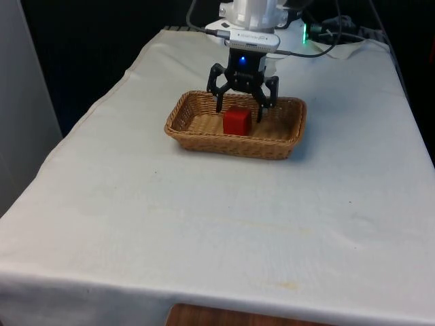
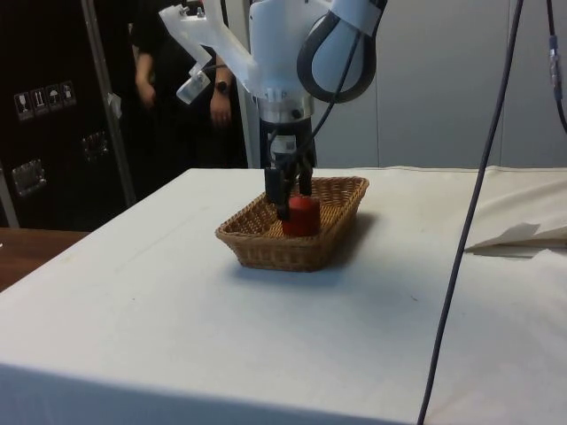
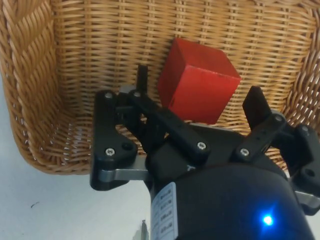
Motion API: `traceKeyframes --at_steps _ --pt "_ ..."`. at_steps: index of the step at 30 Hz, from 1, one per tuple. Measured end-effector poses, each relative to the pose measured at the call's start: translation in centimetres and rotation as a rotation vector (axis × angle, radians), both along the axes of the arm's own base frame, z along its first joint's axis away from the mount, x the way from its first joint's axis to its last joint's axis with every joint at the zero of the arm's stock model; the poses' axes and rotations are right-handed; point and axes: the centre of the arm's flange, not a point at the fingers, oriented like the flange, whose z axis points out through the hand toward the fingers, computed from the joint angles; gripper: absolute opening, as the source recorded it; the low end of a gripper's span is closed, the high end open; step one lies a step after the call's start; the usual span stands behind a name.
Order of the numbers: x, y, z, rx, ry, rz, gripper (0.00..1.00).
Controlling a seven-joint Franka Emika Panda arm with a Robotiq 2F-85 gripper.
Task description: Pick up the cube and place it into the basket.
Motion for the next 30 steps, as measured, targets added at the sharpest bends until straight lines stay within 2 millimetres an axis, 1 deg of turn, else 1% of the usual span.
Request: traceKeyframes --at_steps 7,14,15,23,24,28,29,30 --pt "0.1 0.0 0.2 0.000 -0.004 0.000 1.00" --pt "0.4 -0.1 3.3 -0.006 -0.023 -0.007 1.00" --pt "0.4 -0.1 3.3 -0.006 -0.023 -0.007 1.00" --pt "0.5 -0.1 6.2 -0.011 -0.041 -0.011 1.00" --pt "0.5 -0.1 6.2 -0.011 -0.041 -0.011 1.00" --pt "0.4 -0.2 7.9 -0.014 -0.050 -0.014 1.00" --pt "0.4 -0.2 7.9 -0.014 -0.050 -0.014 1.00" --pt "0.5 -0.2 8.5 -0.015 -0.055 -0.013 1.00"
